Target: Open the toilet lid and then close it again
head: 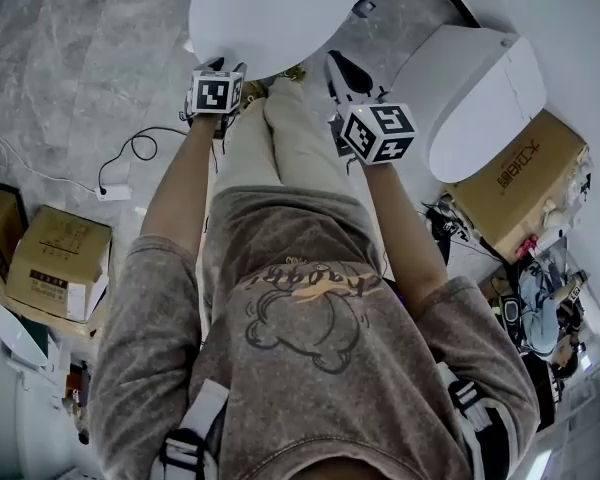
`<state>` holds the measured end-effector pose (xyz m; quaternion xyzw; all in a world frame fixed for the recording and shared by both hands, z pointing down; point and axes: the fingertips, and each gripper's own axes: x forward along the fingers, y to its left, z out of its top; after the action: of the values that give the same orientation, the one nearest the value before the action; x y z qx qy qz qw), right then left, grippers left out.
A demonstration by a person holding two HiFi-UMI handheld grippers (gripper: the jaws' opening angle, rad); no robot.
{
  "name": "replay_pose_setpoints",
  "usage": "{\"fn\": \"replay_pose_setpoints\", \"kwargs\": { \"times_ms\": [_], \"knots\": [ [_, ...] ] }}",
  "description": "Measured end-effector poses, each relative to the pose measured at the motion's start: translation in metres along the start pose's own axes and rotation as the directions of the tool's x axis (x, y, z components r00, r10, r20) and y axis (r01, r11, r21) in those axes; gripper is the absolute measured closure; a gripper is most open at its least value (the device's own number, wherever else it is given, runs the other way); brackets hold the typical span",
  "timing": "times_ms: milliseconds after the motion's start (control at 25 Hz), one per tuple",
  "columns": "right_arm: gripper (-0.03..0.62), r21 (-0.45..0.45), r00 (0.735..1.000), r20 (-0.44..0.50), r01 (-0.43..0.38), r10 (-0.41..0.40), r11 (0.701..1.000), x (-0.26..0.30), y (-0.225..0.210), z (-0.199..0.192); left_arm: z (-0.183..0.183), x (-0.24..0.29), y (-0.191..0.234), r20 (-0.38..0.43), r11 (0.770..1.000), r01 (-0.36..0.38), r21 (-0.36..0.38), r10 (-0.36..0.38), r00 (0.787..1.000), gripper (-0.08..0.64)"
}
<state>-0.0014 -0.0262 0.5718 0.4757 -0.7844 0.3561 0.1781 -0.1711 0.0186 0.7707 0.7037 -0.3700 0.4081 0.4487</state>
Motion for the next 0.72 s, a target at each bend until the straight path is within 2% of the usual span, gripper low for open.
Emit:
{"fn": "replay_pose_setpoints", "kwargs": {
  "times_ms": [160,320,400,480,600,720],
  "knots": [
    [0.565,0.000,0.999,-0.029,-0.017,0.017,1.000,0.013,-0.008,-0.013,-0.013,0.027,0.011,-0.041,0.999,-0.021,-0.032,0.020,0.999,0.360],
    [0.565,-0.026,0.998,-0.044,-0.041,0.040,0.999,0.029,-0.008,-0.021,-0.020,0.049,0.024,-0.045,0.998,-0.040,-0.051,0.038,0.998,0.359],
    [0.565,-0.033,0.997,-0.050,-0.057,0.056,0.998,0.036,-0.006,-0.026,-0.024,0.052,0.031,-0.042,0.997,-0.063,-0.049,0.061,0.997,0.369],
    [0.565,-0.037,0.996,-0.058,-0.073,0.070,0.997,0.041,-0.006,-0.031,-0.027,0.053,0.035,-0.026,0.995,-0.081,-0.059,0.079,0.997,0.417],
    [0.565,-0.041,0.994,-0.067,-0.084,0.081,0.996,0.047,-0.005,-0.030,-0.025,0.054,0.033,-0.003,0.996,-0.068,-0.063,0.068,0.998,0.417],
    [0.565,-0.045,0.994,-0.064,-0.090,0.087,0.995,0.043,0.004,-0.020,-0.017,0.040,0.032,-0.005,0.989,-0.051,-0.136,0.051,0.999,0.417]
  ]
}}
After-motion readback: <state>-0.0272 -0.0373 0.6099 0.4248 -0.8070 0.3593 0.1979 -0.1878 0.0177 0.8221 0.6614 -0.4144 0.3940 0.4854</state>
